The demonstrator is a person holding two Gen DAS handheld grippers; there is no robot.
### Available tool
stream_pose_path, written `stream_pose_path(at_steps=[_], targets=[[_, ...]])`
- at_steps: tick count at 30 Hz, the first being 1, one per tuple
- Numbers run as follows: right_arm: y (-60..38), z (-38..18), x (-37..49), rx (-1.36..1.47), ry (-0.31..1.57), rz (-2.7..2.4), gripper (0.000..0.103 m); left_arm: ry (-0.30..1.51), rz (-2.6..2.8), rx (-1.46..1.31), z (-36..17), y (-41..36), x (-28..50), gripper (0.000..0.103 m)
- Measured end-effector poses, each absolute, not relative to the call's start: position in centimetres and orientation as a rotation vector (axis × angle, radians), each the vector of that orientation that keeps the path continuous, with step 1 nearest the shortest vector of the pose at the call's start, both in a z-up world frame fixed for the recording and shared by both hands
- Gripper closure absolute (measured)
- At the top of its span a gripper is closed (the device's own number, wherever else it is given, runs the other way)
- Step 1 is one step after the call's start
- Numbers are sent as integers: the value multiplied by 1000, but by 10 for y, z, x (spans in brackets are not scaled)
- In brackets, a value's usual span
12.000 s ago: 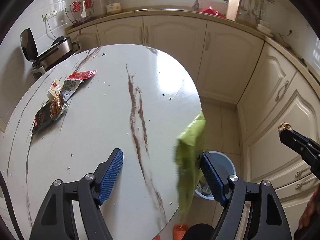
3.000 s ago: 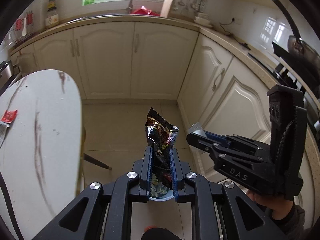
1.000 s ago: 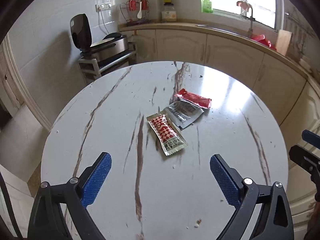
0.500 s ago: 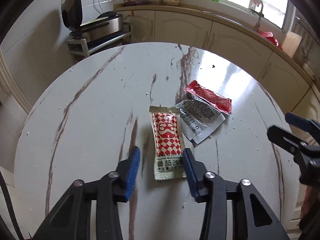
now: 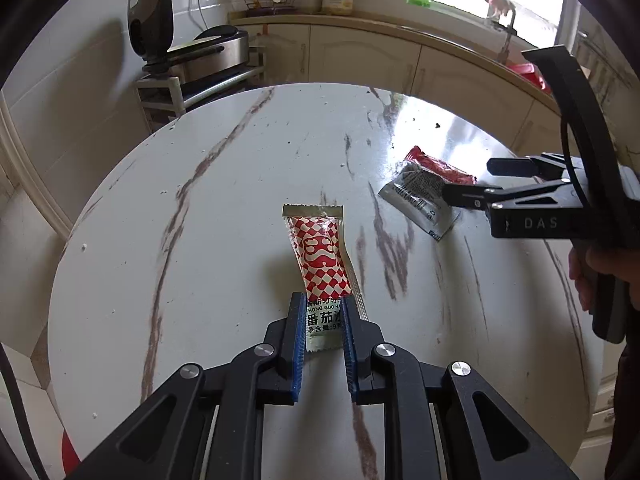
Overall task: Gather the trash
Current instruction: 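Grasp the red-and-white sauce packet with the left tool while the right tool grasps the red wrapper, then lift the sauce packet with the left tool while the right tool lifts the red wrapper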
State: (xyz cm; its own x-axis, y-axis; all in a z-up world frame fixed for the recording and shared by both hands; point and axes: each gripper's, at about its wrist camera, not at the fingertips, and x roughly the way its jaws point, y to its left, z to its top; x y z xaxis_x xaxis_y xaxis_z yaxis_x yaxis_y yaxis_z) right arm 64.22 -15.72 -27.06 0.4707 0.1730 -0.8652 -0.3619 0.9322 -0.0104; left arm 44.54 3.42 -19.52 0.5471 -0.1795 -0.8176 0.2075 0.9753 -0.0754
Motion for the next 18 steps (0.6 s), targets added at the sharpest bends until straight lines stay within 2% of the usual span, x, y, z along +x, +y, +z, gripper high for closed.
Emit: stream_pose_path(at_steps=[11, 12, 14, 18], targets=[[-159, -273, 658, -132, 1041, 333, 32, 957, -242, 29, -195, 47, 439, 90], [-158, -272, 658, -133, 1036, 340, 37, 956, -243, 28, -194, 46, 437, 90], [-154, -269, 654, -129, 1030, 378, 76, 959, -244, 24, -192, 44, 432, 90], [-156, -268, 645, -102, 1045, 394, 86, 963, -246, 26, -190, 43, 428, 90]])
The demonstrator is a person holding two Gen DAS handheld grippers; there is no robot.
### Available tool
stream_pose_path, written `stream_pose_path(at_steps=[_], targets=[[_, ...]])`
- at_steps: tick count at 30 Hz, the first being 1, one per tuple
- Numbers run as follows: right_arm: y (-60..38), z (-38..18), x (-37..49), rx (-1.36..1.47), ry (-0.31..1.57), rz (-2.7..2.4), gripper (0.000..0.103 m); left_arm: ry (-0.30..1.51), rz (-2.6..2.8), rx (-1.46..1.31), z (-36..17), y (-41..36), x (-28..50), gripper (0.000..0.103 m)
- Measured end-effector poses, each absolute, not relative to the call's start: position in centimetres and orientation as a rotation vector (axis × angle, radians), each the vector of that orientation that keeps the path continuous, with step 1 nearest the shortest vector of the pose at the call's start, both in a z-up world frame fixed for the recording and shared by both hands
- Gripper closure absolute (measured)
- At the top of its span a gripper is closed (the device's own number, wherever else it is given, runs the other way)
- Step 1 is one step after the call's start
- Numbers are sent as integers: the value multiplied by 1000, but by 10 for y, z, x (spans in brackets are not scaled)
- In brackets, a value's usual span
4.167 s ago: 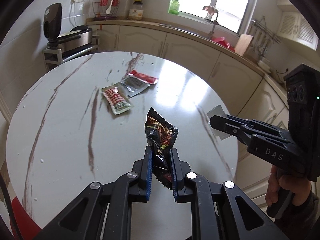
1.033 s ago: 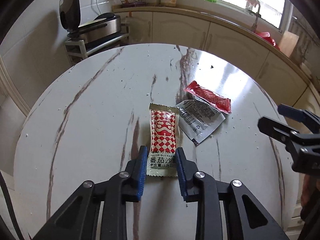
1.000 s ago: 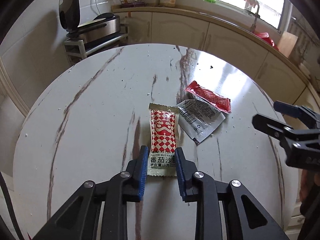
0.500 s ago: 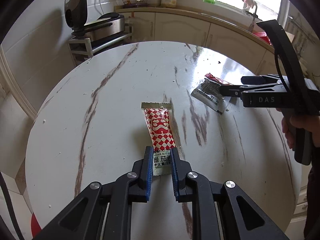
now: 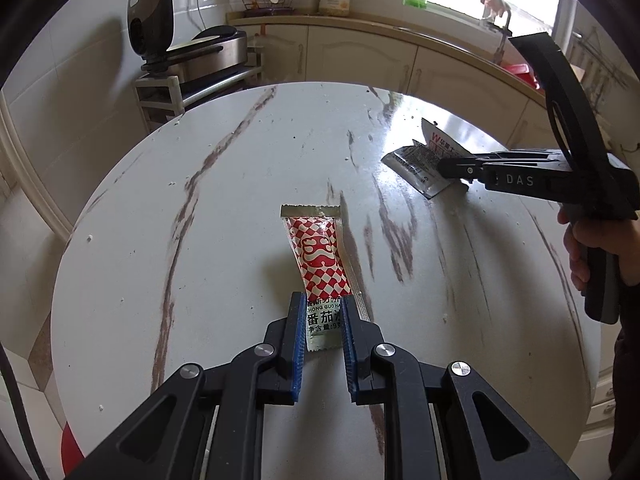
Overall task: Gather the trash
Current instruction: 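Lift the sauce packet with the left tool while the right tool lifts the red wrapper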
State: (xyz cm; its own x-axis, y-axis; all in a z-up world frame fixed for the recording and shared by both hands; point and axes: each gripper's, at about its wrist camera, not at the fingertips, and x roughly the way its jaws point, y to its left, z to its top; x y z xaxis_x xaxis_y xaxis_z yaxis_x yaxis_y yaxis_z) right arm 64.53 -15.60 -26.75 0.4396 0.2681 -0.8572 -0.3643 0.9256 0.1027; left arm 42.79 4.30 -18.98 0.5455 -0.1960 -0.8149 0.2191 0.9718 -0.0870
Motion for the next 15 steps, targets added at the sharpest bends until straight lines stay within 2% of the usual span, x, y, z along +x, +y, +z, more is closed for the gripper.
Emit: stream_pose_path(at_steps=[6, 9, 15], targets=[[-173, -265, 610, 3, 1050, 422, 89, 968, -298, 8, -185, 38, 415, 92], [-183, -264, 585, 49, 1062, 417, 85, 976, -330, 6, -184, 33, 404, 93], [-203, -263, 536, 162, 1059, 444, 87, 982, -373, 0, -182, 16, 373, 93]])
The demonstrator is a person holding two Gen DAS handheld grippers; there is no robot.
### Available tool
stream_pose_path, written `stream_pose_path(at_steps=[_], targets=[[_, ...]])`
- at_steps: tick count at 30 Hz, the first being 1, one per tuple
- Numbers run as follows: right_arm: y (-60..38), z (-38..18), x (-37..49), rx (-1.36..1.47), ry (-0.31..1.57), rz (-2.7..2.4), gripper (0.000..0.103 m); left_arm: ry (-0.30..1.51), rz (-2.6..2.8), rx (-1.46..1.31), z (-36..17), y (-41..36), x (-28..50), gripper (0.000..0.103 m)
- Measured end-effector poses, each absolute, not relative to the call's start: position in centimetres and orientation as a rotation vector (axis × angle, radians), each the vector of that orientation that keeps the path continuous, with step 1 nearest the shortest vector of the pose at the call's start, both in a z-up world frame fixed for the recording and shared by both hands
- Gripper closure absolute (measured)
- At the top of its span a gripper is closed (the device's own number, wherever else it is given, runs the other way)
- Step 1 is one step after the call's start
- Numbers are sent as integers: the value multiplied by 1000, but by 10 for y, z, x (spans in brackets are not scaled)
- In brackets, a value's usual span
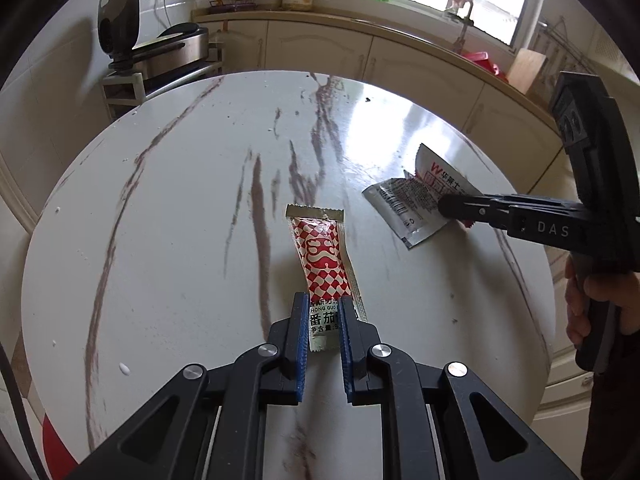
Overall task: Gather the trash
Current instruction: 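Lift the sauce packet with the left tool while the right tool lifts the red wrapper, then carry the sauce packet and red wrapper to the blue bin and open both tools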
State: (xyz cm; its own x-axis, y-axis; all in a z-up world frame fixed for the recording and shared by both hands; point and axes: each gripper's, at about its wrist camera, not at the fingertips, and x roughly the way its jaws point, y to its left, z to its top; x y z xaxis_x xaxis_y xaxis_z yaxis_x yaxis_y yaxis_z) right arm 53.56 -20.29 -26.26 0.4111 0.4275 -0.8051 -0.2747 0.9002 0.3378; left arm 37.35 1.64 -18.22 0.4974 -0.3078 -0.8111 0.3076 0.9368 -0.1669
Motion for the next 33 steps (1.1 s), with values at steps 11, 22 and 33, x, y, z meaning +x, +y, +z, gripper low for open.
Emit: stream_pose_path(at_steps=[11, 22, 33], targets=[[-240, -262, 484, 296, 1005, 389, 95, 972, -422, 27, -162, -23, 331, 98], [-286, -244, 425, 322, 907, 316, 95, 963, -459, 23, -158, -75, 315, 101], [-276, -248, 414, 272, 893, 322, 95, 998, -384, 80, -175, -99, 340, 75]])
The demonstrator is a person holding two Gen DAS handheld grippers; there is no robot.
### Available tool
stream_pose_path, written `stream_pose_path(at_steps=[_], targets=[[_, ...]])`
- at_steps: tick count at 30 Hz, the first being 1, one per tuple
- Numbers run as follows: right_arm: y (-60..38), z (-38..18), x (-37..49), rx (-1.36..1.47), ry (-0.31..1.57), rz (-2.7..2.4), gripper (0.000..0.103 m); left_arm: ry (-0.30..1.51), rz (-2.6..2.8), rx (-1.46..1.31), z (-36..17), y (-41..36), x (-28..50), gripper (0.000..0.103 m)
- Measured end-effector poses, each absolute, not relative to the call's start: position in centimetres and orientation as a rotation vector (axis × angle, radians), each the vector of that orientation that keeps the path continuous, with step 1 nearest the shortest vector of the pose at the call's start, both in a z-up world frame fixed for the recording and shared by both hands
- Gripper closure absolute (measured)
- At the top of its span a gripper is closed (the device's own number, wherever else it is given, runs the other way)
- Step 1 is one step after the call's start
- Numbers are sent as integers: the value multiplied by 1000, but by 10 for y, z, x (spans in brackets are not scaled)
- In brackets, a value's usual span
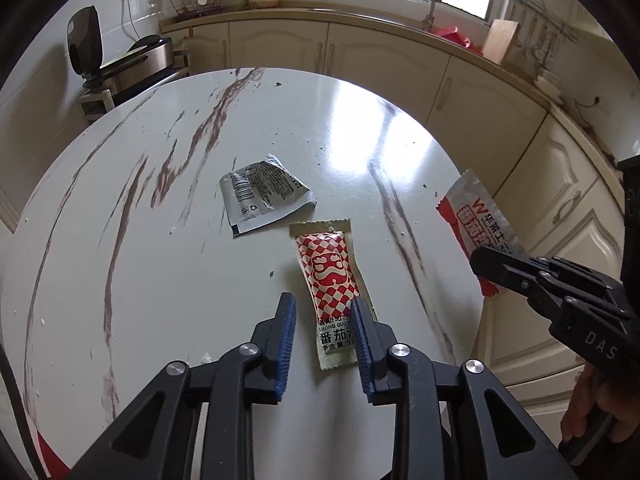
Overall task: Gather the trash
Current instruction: 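Carry the sauce packet and red wrapper to the blue bin and open both tools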
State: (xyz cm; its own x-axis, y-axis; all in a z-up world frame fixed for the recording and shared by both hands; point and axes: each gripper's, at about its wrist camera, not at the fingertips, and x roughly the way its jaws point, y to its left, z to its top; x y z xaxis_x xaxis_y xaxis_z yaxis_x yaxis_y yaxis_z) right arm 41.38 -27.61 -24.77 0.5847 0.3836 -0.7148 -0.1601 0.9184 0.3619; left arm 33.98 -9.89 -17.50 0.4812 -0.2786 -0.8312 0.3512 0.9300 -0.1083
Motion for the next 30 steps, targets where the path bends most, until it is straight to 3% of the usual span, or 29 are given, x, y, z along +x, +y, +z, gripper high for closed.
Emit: stream_pose_path(at_steps=[5, 12, 14, 24, 30], targets=[[-269, -247, 413, 249, 893, 312, 95, 990, -375, 118, -177, -110, 348, 69], [-267, -248, 413, 259, 886, 323, 95, 953, -421, 161, -181, -122, 349, 97], [-267, -249, 413, 265, 886, 325, 95, 936, -434, 165, -182, -125, 347, 99], [-300, -248, 394, 330, 836, 311, 95, 924, -547, 128, -176, -143, 337, 101], [-366, -245, 358, 377, 788, 146, 95, 913, -698, 199, -166, -206, 323, 101]])
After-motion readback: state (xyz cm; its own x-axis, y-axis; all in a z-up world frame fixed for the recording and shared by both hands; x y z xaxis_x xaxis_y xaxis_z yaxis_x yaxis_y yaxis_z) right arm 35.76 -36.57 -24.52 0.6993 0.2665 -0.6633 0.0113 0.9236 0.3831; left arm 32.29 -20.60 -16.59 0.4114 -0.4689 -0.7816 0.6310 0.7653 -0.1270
